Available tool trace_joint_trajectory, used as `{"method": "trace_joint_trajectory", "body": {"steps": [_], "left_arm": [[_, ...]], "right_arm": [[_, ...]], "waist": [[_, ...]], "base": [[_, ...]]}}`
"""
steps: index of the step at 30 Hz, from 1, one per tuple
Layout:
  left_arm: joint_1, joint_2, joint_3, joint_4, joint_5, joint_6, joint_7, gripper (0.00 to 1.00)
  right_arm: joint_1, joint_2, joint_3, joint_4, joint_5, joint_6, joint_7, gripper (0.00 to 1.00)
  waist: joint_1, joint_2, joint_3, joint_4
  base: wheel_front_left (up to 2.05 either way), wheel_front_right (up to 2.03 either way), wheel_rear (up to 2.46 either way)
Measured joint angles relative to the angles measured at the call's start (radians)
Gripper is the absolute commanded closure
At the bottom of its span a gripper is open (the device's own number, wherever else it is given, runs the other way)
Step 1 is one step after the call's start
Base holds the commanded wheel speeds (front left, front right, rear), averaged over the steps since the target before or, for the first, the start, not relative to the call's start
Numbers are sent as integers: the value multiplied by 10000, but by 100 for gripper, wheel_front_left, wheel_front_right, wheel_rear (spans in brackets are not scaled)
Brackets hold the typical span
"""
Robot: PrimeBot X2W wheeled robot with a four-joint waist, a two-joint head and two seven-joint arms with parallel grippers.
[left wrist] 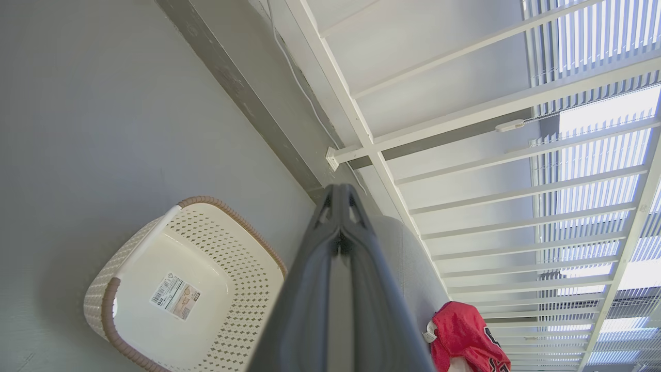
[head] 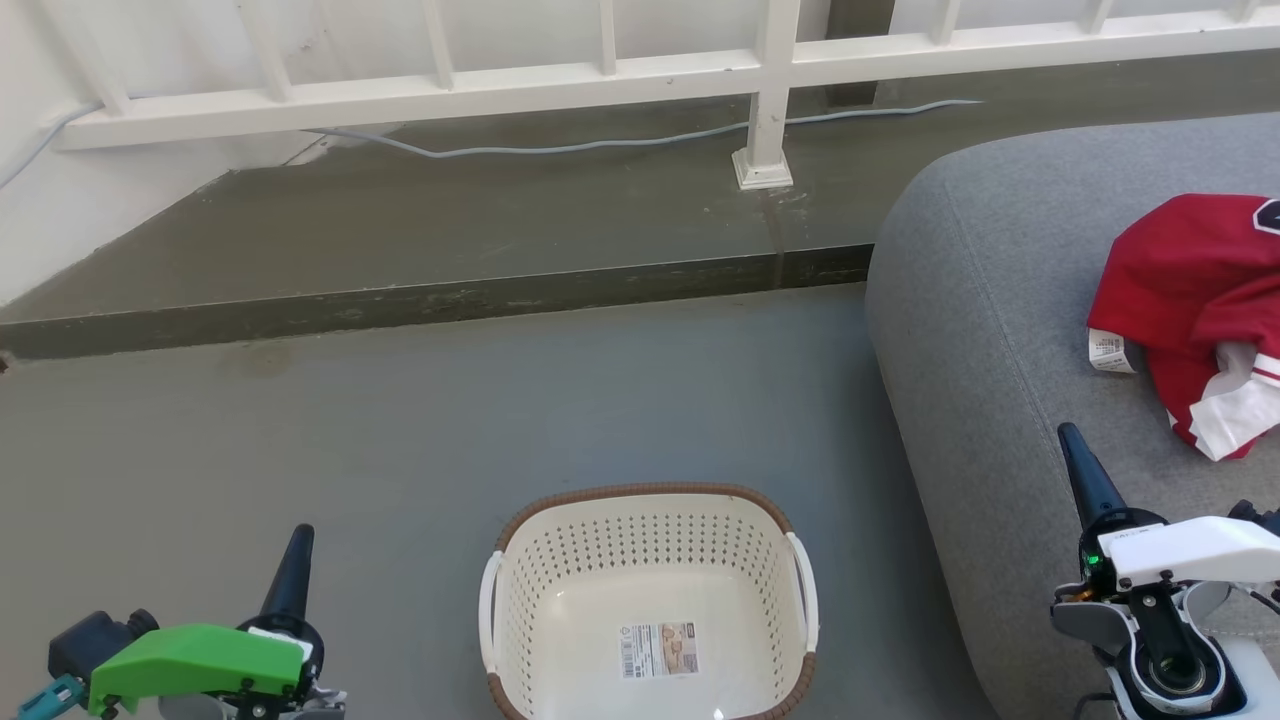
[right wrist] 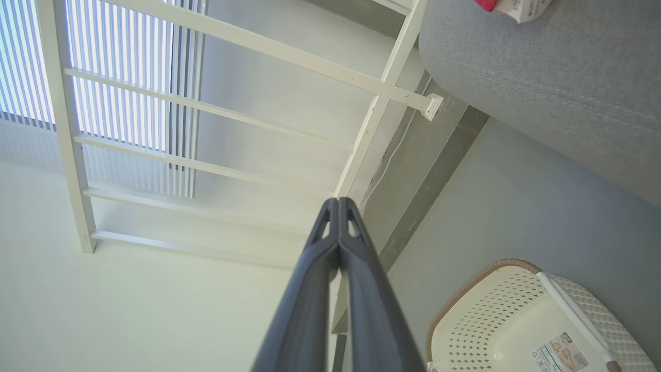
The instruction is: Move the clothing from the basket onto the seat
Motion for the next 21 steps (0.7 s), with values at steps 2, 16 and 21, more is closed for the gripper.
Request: {"method": "trace_joint_trajectory", "body": {"steps": [2, 16, 21], "left_arm": [[-61, 0, 71, 35, -303, -86, 4, 100], [-448, 2, 395, 502, -2148, -520, 134, 100], [-525, 0, 470, 652, -2792, -617, 182, 100]], "right_arm": [[-18, 42, -69, 42, 290, 6, 31, 100], [-274, 194, -577, 303, 2115, 328, 291, 100], [-398, 221, -727, 385, 2771, 397, 384, 100]], "waist": [[0, 0, 1, 12], [0, 0, 11, 90], [0, 0, 14, 119]], "base": [[0, 0, 0], [0, 0, 0], [0, 0, 0]]}}
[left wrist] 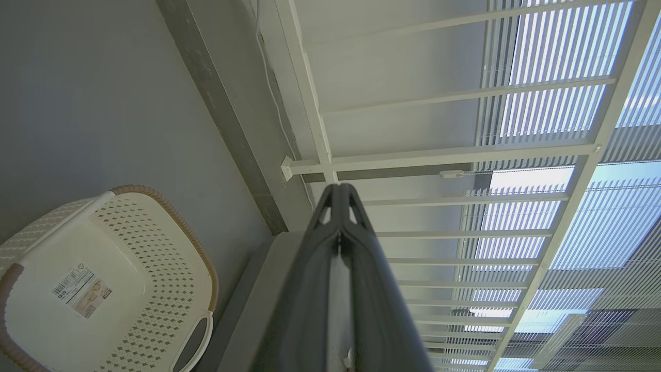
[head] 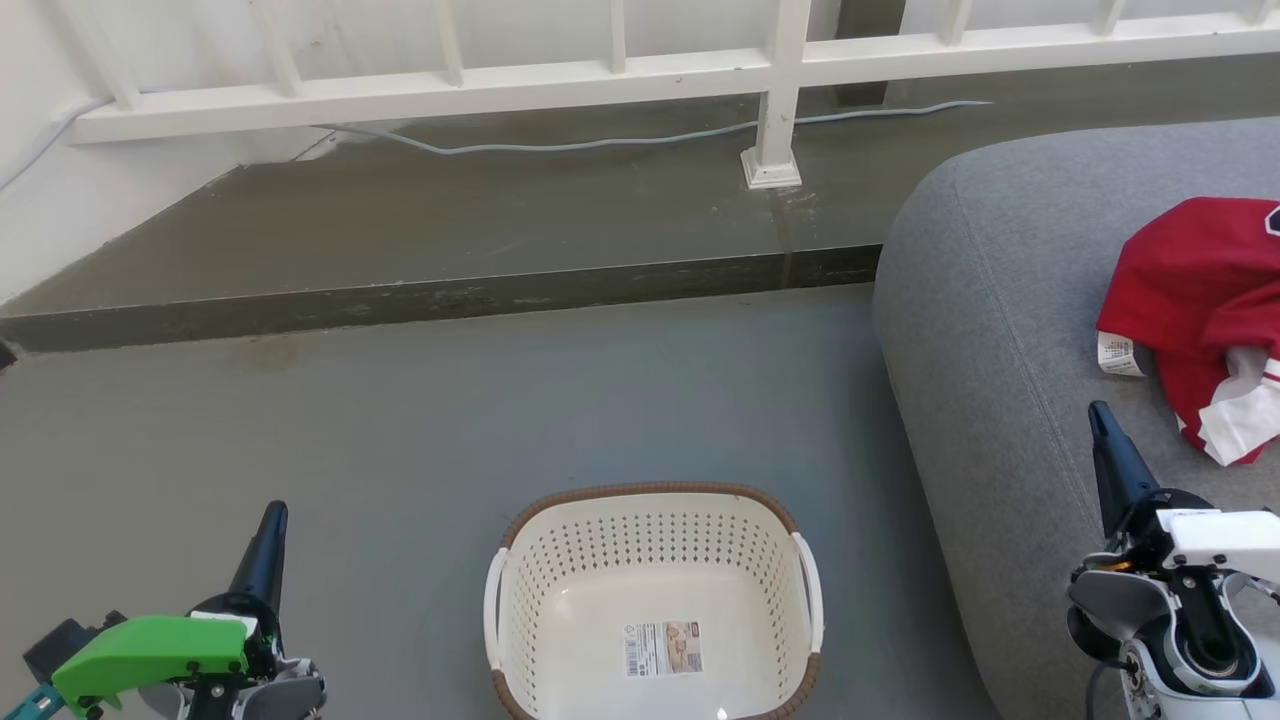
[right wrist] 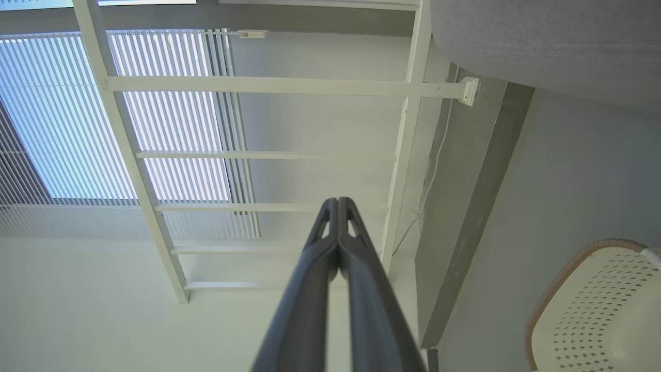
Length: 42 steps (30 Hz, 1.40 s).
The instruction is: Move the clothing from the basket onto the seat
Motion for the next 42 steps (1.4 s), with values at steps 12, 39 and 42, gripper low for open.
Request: {"method": "trace_joint_trajectory", "body": {"steps": [12, 39, 42], "left_arm": [[-232, 0, 174, 251, -654, -173, 56, 100], [-347, -2, 207, 374, -654, -249, 94, 100], [-349, -2, 213, 391, -654, -249, 94, 100]], "right_arm": [[-123, 36, -201, 150, 706, 115, 96, 100], [-164, 56, -222, 217, 706, 117, 98, 100], [-165, 58, -224, 226, 706, 117, 100, 100]], "waist": [[0, 0, 1, 28], [0, 0, -6, 28], [0, 0, -6, 28]], "base": [[0, 0, 0], [0, 0, 0], [0, 0, 0]]}}
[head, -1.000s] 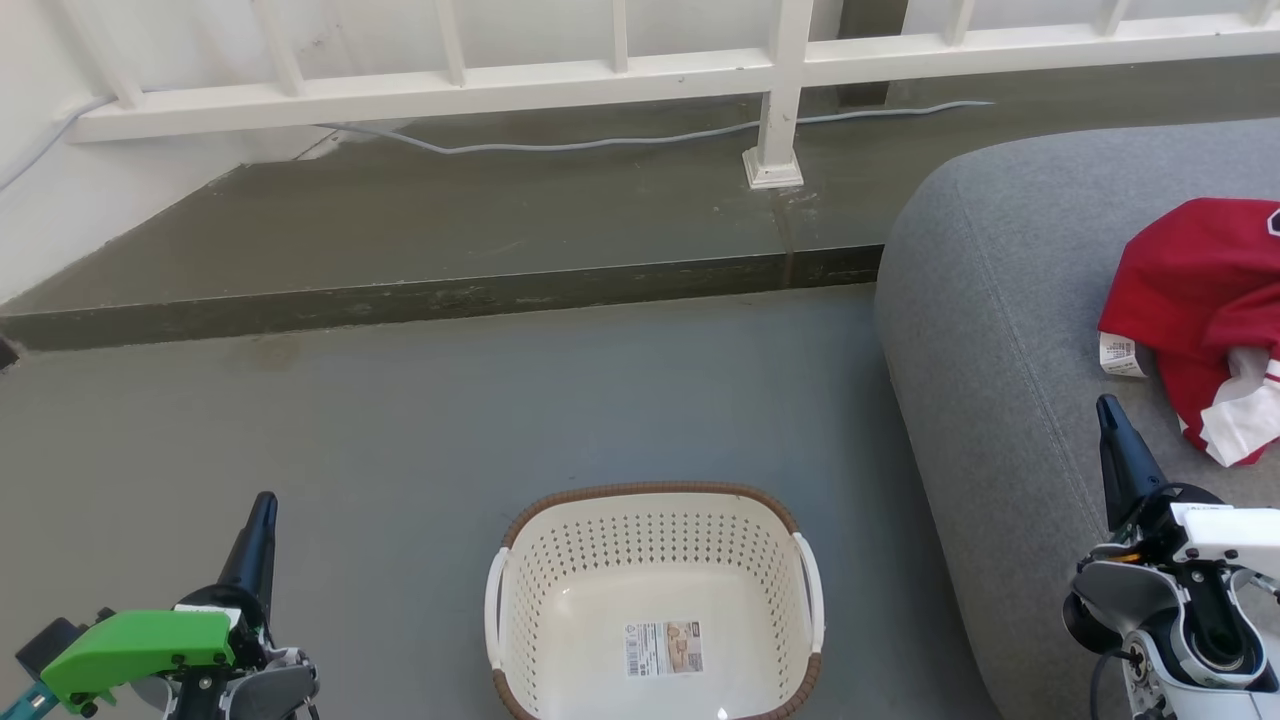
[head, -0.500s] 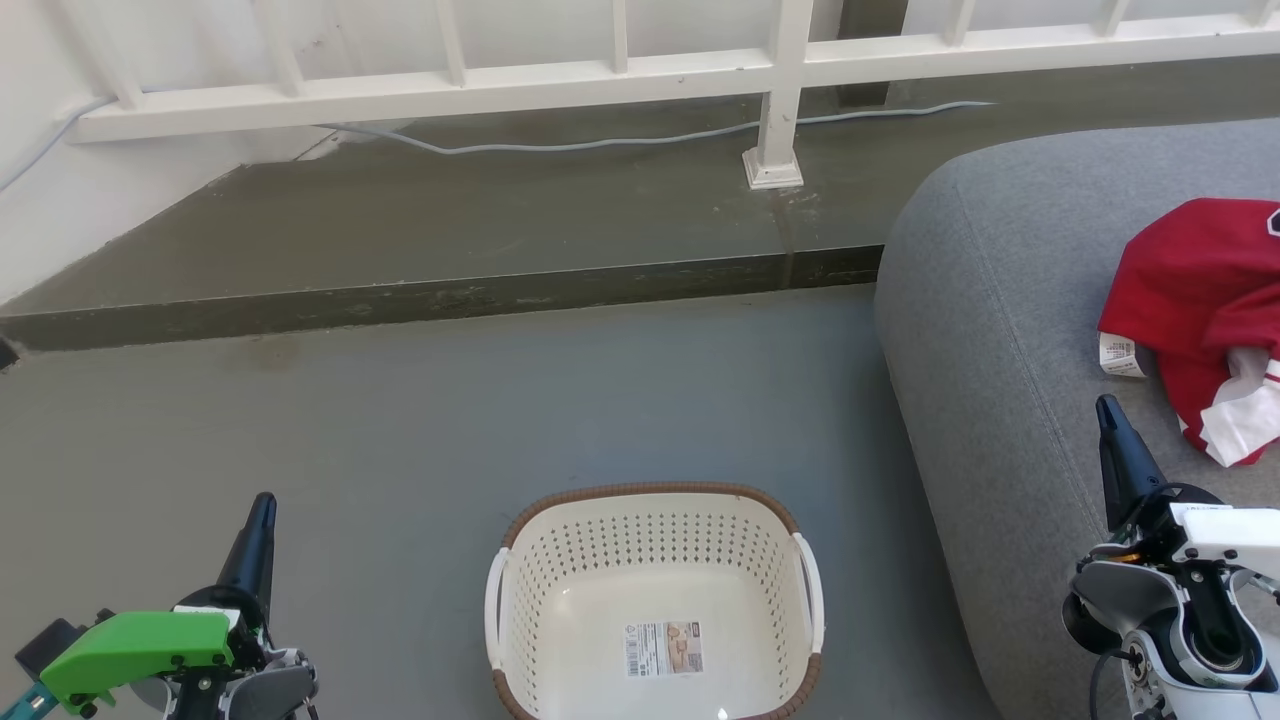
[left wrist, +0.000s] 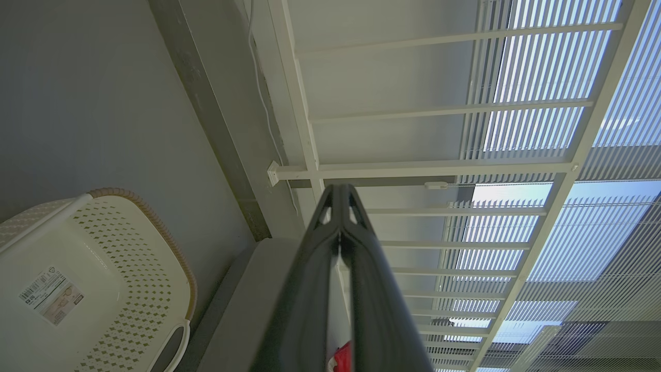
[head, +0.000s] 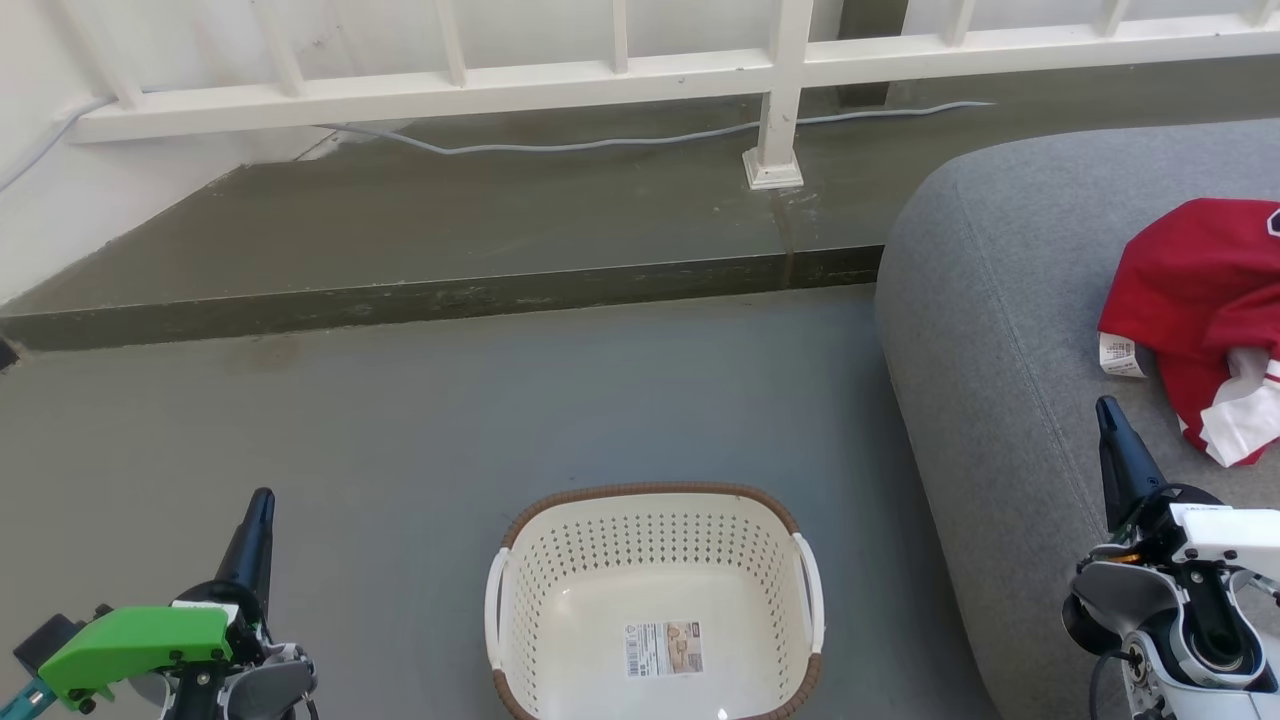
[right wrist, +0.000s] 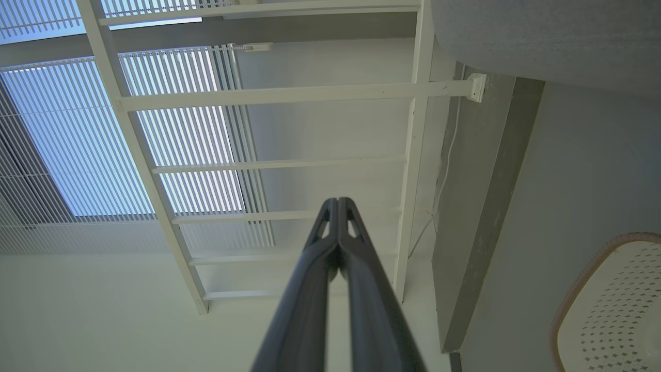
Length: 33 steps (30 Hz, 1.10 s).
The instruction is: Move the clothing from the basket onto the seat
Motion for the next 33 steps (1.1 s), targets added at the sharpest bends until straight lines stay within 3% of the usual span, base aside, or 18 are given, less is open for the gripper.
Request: {"method": "trace_joint_trajectory", "body": {"steps": [33], "left_arm": [[-22, -4, 27, 161, 0, -12, 44, 100]], "right_arm": [[-6, 8, -23, 71, 0, 2, 27, 100]], "waist": [[0, 0, -4, 1]], "base": [[0, 0, 0]]}}
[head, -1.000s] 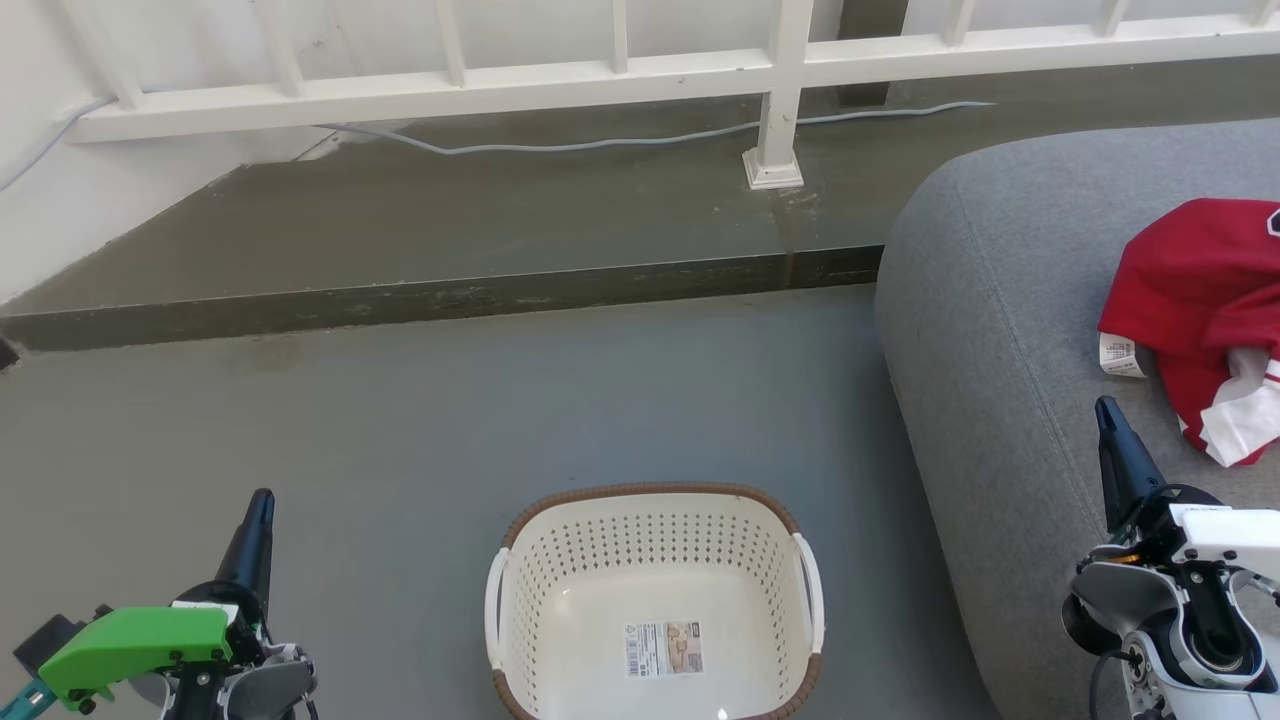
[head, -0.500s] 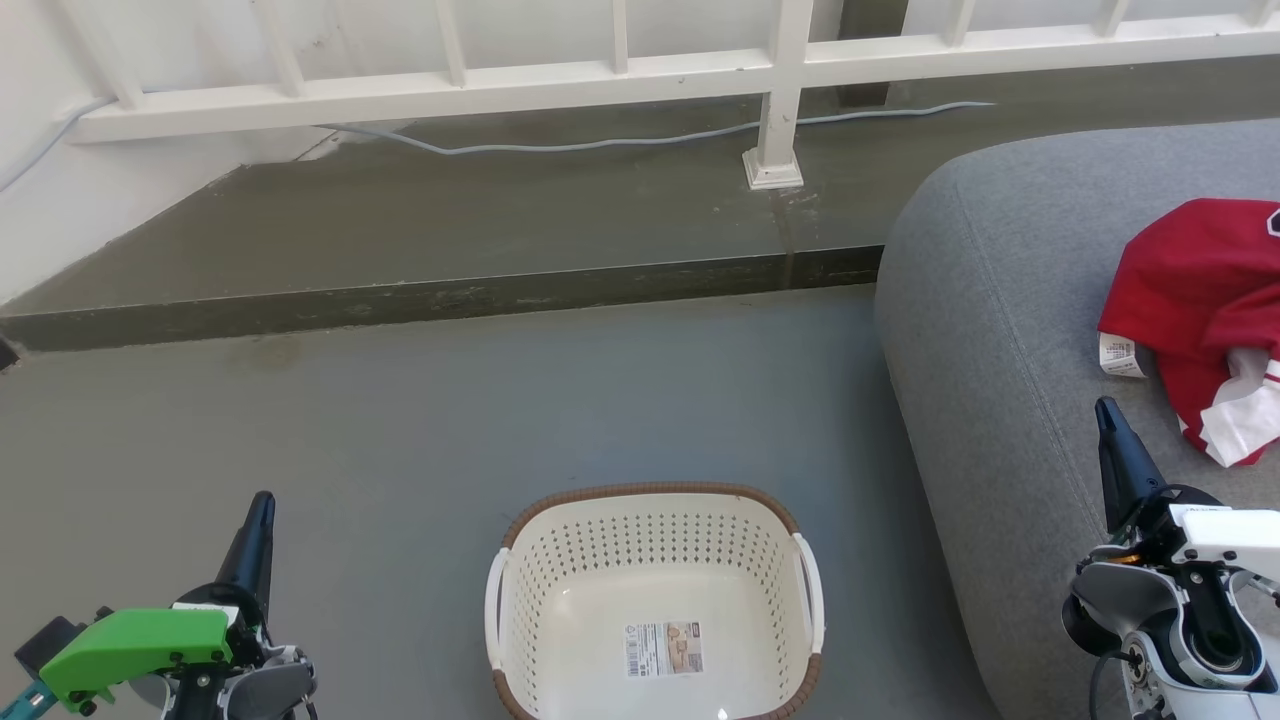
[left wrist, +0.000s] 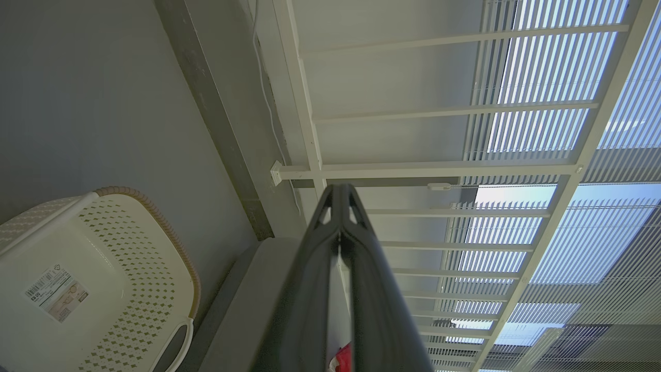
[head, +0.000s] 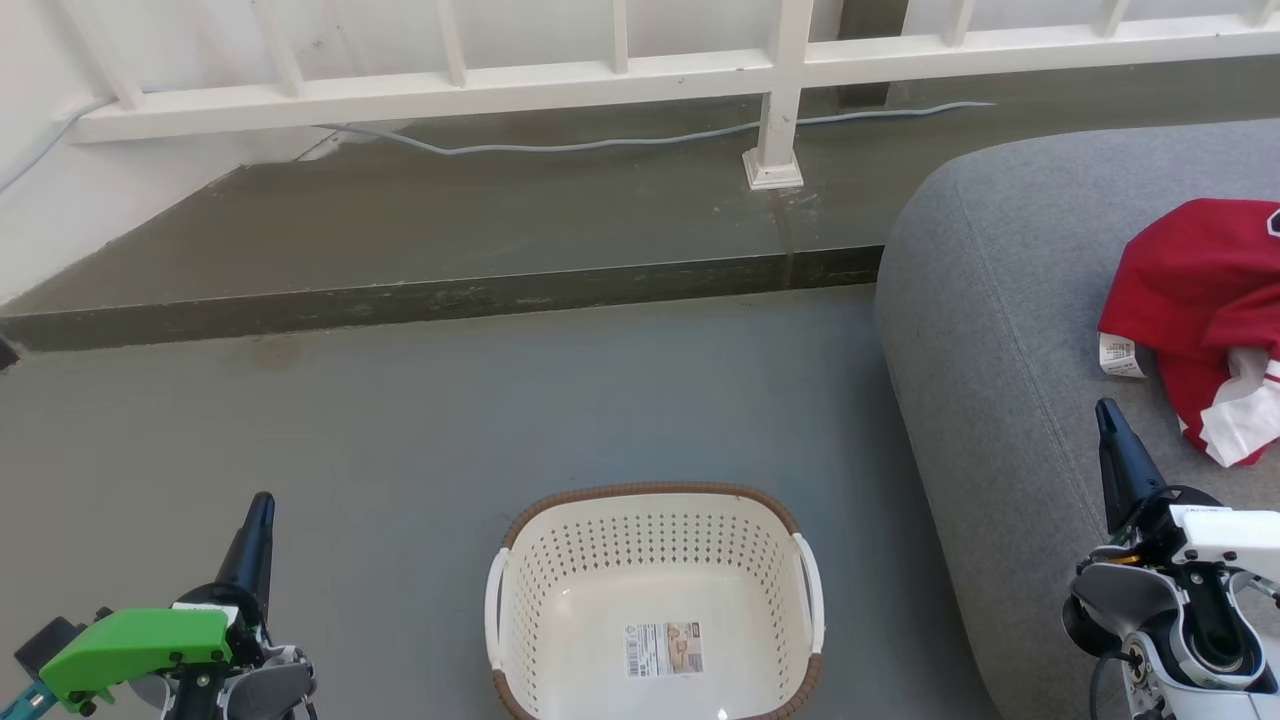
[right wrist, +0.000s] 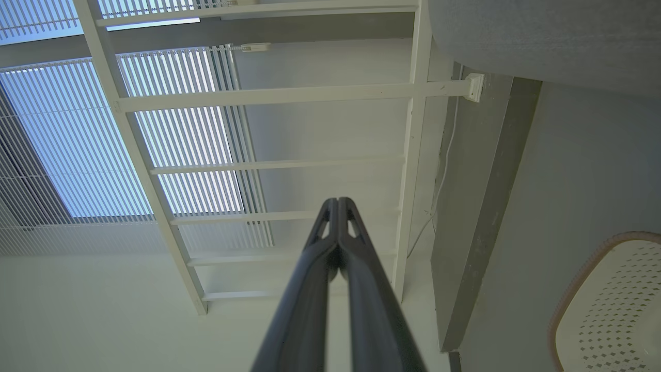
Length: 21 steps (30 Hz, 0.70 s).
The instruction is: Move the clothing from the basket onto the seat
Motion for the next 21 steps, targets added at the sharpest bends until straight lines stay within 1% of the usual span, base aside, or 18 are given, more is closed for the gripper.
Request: {"method": "trace_joint_trajectory", "body": {"steps": [21], "left_arm": [[-14, -4, 12, 25, 2, -73, 29, 100]], "right_arm": [[-2, 17, -29, 13, 0, 2, 15, 100]], "waist": [[0, 0, -1, 0]], "base": [[0, 0, 0]]}}
